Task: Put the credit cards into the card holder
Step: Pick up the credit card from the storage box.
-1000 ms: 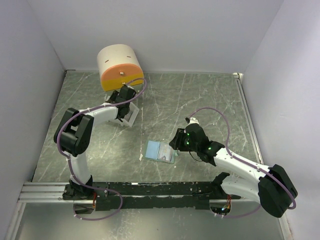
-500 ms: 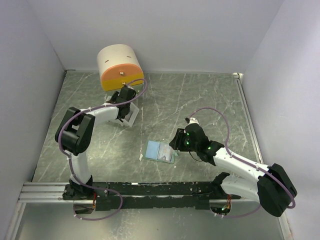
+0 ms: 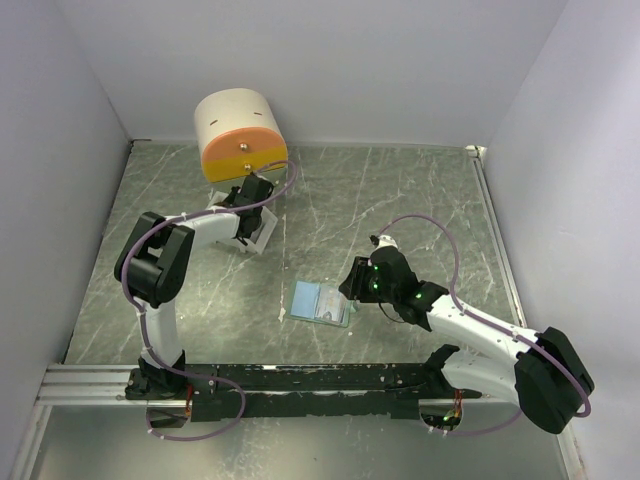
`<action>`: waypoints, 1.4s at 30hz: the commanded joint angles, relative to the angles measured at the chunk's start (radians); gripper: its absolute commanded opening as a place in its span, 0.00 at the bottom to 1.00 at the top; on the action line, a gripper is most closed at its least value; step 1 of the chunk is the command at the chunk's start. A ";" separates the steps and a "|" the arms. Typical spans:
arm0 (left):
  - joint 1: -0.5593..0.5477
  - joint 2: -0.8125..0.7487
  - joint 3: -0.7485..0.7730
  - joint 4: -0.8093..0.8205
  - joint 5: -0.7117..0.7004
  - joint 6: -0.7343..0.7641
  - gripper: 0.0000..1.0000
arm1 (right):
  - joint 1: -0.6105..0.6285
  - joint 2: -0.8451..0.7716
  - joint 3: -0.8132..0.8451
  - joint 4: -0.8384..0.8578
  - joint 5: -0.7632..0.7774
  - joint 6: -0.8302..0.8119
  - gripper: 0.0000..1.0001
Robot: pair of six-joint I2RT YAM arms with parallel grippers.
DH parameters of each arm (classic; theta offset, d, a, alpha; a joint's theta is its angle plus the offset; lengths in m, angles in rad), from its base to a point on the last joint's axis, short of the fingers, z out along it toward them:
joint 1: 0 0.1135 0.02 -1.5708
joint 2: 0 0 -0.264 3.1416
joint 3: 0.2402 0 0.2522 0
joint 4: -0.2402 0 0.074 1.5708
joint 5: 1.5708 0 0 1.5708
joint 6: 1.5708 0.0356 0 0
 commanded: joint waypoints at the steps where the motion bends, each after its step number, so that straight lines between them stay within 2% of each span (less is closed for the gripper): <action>1: 0.009 0.007 0.029 -0.019 0.005 0.004 0.25 | -0.005 -0.009 0.023 -0.009 0.003 -0.011 0.40; 11: 0.009 0.000 0.041 -0.044 0.018 0.004 0.23 | -0.005 -0.005 0.016 -0.003 -0.002 -0.006 0.40; 19: 0.009 0.021 0.167 -0.265 0.080 -0.102 0.11 | -0.005 -0.007 0.014 0.002 -0.013 -0.002 0.40; 27: 0.009 0.001 0.245 -0.481 0.213 -0.234 0.07 | -0.005 -0.009 0.028 -0.010 -0.018 0.000 0.40; 34: 0.009 -0.103 0.228 -0.533 0.303 -0.302 0.07 | -0.005 -0.045 0.055 -0.025 -0.029 0.012 0.40; 42: 0.010 -0.268 0.170 -0.494 0.438 -0.376 0.07 | -0.005 -0.099 0.064 0.024 -0.096 0.045 0.40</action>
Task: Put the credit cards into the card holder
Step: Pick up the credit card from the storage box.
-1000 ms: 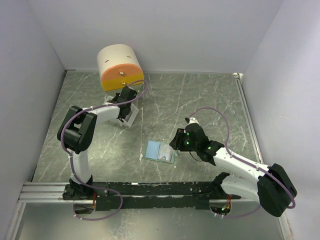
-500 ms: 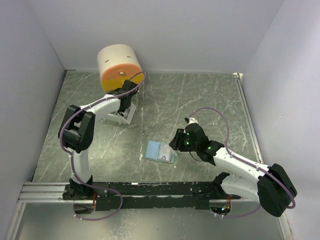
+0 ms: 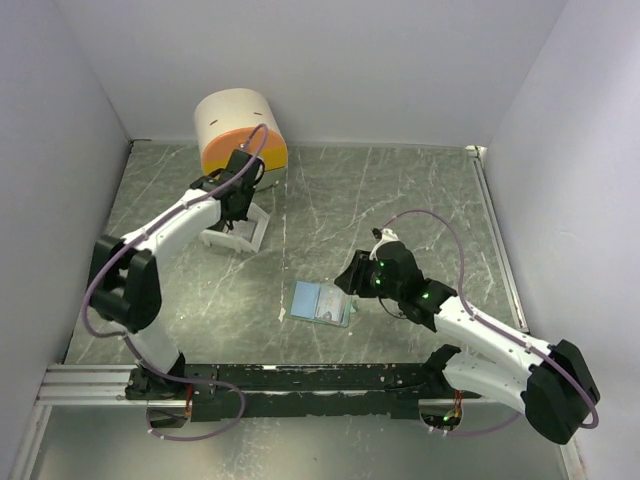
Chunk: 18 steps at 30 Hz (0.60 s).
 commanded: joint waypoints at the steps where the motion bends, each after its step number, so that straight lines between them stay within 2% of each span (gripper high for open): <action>1: 0.009 -0.116 -0.047 0.012 0.142 -0.071 0.07 | -0.004 -0.047 0.018 0.062 -0.062 0.031 0.40; 8: 0.012 -0.280 -0.159 0.152 0.526 -0.209 0.07 | -0.004 -0.137 -0.040 0.246 -0.139 0.115 0.40; 13: 0.014 -0.371 -0.242 0.252 0.778 -0.287 0.07 | -0.005 -0.176 -0.039 0.289 -0.159 0.201 0.39; 18: 0.014 -0.459 -0.352 0.363 1.057 -0.429 0.07 | -0.006 -0.175 -0.046 0.357 -0.181 0.268 0.35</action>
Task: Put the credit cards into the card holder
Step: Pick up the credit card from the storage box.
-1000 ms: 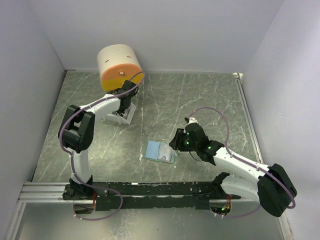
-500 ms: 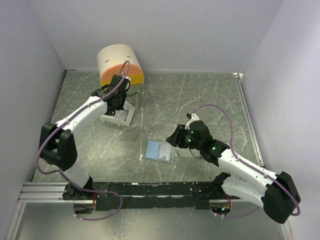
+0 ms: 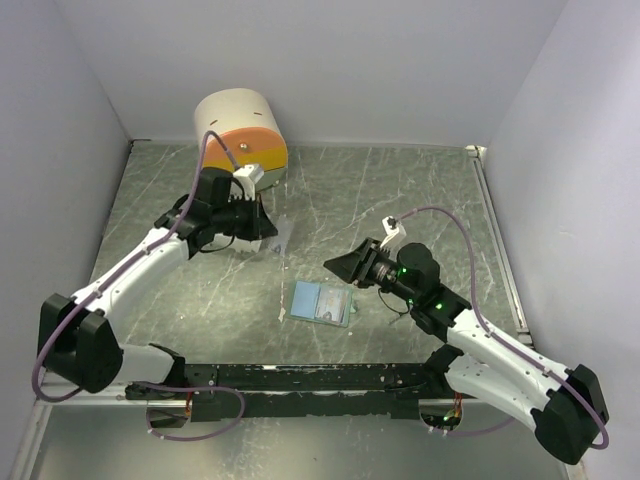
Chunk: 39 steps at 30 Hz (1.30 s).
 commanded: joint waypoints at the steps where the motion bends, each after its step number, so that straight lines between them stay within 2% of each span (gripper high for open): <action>1: 0.006 -0.088 -0.102 0.184 0.351 -0.166 0.07 | -0.004 0.000 -0.015 0.112 -0.043 0.088 0.34; 4: 0.006 -0.148 -0.225 0.352 0.473 -0.321 0.07 | -0.003 0.025 -0.024 0.167 -0.070 0.117 0.38; 10: 0.007 -0.244 -0.536 0.886 0.569 -0.726 0.07 | -0.003 0.075 -0.063 0.250 -0.115 0.180 0.43; 17: 0.004 -0.209 -0.637 1.110 0.599 -0.892 0.07 | -0.003 0.113 -0.068 0.267 -0.121 0.187 0.42; 23: -0.004 -0.192 -0.653 1.139 0.586 -0.907 0.07 | -0.004 0.149 -0.060 0.293 -0.147 0.191 0.38; 31: -0.036 -0.151 -0.677 1.152 0.580 -0.911 0.07 | -0.003 0.160 -0.095 0.381 -0.169 0.211 0.16; 35: -0.046 -0.123 -0.698 1.190 0.578 -0.924 0.07 | -0.003 0.156 -0.118 0.421 -0.176 0.223 0.00; 37: -0.048 -0.118 -0.701 1.160 0.570 -0.902 0.14 | -0.003 0.142 -0.128 0.415 -0.165 0.221 0.00; 39: -0.048 -0.126 -0.701 1.099 0.551 -0.858 0.34 | -0.003 0.128 -0.130 0.382 -0.151 0.210 0.00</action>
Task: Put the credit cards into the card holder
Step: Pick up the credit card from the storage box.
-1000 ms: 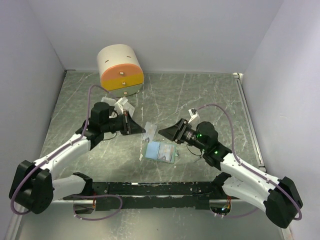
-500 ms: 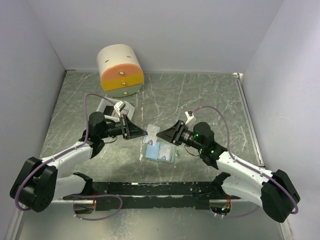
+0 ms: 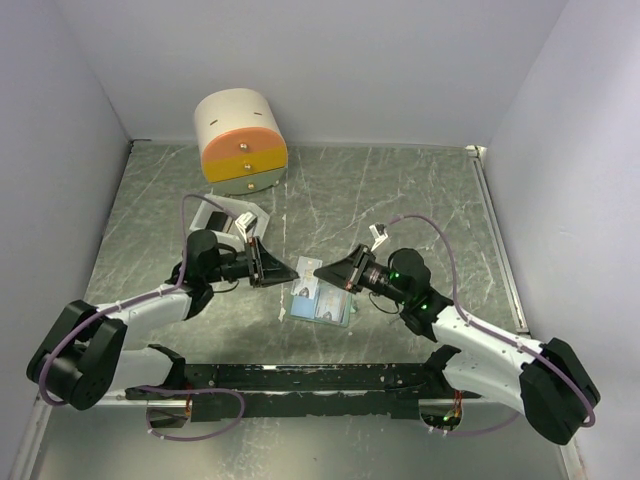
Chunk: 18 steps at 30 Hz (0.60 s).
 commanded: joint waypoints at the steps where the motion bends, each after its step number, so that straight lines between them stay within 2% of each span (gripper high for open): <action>1: -0.017 -0.015 0.000 -0.061 -0.020 0.081 0.40 | -0.002 -0.034 -0.014 -0.013 0.022 -0.019 0.00; 4: -0.025 -0.041 0.021 -0.223 -0.073 0.186 0.49 | -0.002 -0.054 -0.003 -0.094 0.048 -0.055 0.00; 7: -0.035 -0.055 0.039 -0.357 -0.132 0.268 0.53 | -0.002 -0.083 0.000 -0.171 0.088 -0.086 0.00; 12: -0.073 -0.024 0.048 -0.452 -0.217 0.353 0.48 | -0.003 -0.090 0.015 -0.296 0.165 -0.154 0.00; 18: -0.141 0.099 0.071 -0.495 -0.310 0.439 0.41 | -0.003 -0.037 0.027 -0.377 0.230 -0.216 0.00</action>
